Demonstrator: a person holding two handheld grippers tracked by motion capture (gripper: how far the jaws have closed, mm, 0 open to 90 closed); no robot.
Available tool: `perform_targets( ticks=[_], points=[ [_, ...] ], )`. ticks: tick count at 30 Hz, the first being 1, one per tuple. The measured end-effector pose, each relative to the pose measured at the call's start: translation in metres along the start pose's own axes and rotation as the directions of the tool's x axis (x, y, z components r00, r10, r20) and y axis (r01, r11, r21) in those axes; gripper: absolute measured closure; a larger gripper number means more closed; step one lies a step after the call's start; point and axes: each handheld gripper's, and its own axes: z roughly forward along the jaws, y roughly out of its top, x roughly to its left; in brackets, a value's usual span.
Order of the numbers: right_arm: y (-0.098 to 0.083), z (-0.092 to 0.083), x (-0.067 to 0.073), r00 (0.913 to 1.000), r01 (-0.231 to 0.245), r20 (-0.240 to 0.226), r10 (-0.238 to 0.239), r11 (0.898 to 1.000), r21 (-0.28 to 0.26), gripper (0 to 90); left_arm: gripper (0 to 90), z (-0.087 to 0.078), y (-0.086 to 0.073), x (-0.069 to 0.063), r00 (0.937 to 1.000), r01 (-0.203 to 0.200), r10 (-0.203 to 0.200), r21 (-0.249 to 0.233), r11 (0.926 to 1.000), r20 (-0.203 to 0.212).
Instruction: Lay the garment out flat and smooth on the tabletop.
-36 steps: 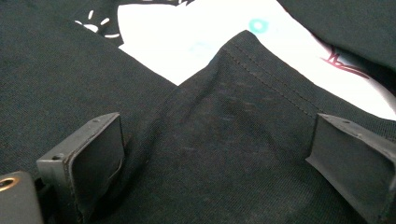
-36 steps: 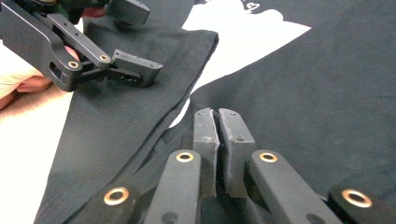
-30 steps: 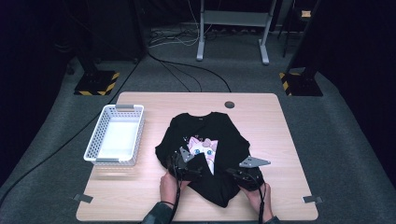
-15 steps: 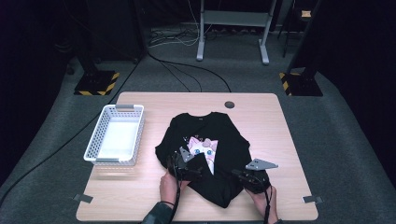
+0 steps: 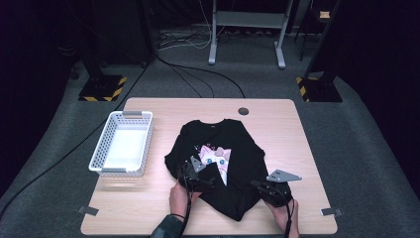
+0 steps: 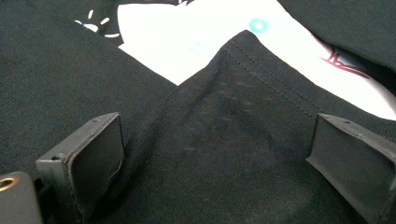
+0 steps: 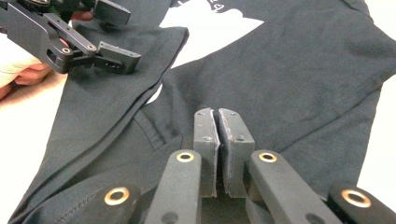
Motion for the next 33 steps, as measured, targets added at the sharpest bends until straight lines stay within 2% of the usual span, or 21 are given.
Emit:
perform_targets(
  ticks=[33],
  points=[
    [-0.015,-0.029,-0.007,0.9992,-0.024,0.032,0.025,0.999,-0.022,86.2,3.3,0.0,0.0,0.0,1.0,0.001,-0.001,-0.001,1.0,-0.001]
  ],
)
